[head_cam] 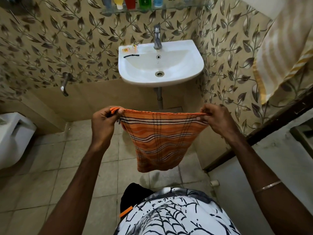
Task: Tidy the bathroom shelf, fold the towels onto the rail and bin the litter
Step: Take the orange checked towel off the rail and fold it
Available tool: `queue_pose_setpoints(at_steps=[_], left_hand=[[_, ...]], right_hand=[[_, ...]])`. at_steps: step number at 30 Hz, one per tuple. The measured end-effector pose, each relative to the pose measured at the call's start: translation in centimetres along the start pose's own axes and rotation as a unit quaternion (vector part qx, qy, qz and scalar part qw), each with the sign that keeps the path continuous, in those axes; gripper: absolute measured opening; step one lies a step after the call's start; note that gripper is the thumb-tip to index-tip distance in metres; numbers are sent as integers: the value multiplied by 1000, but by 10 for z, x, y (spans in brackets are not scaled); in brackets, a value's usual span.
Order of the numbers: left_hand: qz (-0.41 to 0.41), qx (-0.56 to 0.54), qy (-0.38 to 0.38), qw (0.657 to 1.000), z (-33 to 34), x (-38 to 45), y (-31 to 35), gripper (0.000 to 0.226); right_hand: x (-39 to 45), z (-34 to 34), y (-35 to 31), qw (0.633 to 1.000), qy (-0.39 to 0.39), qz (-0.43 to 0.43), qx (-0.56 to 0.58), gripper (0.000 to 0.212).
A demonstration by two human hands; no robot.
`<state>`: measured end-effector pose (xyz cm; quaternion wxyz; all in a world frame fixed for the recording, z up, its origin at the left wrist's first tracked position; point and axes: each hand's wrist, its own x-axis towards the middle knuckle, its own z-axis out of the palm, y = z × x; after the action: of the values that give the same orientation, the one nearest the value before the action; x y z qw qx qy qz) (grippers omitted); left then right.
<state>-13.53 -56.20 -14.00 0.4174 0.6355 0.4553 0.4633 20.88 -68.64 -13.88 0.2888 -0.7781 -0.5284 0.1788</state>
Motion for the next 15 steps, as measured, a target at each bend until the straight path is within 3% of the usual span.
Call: queue_pose_setpoints(at_steps=[3,6,10,11,15], left_hand=[[-31,-8,9,999,-3,7,-9,13],[-58,-16,28,998,-4,13,-15,13],[-90,-36,73,993,-6,25,-18,16],[-88,-39,73,993,-7,26,-18,17],[-57,-31,39,997,-2,29,-15,19]], right_hand=[[6,-11,-1,999,-12,-12,39,27],[11,-17,-6,998,-30,-57,26,14],[19,-31,-15,968,-214,-85,95,10],[20,-32,-15,966,-221,-86,104,10],[27,-26,-16,995,-8,-91,30,11]])
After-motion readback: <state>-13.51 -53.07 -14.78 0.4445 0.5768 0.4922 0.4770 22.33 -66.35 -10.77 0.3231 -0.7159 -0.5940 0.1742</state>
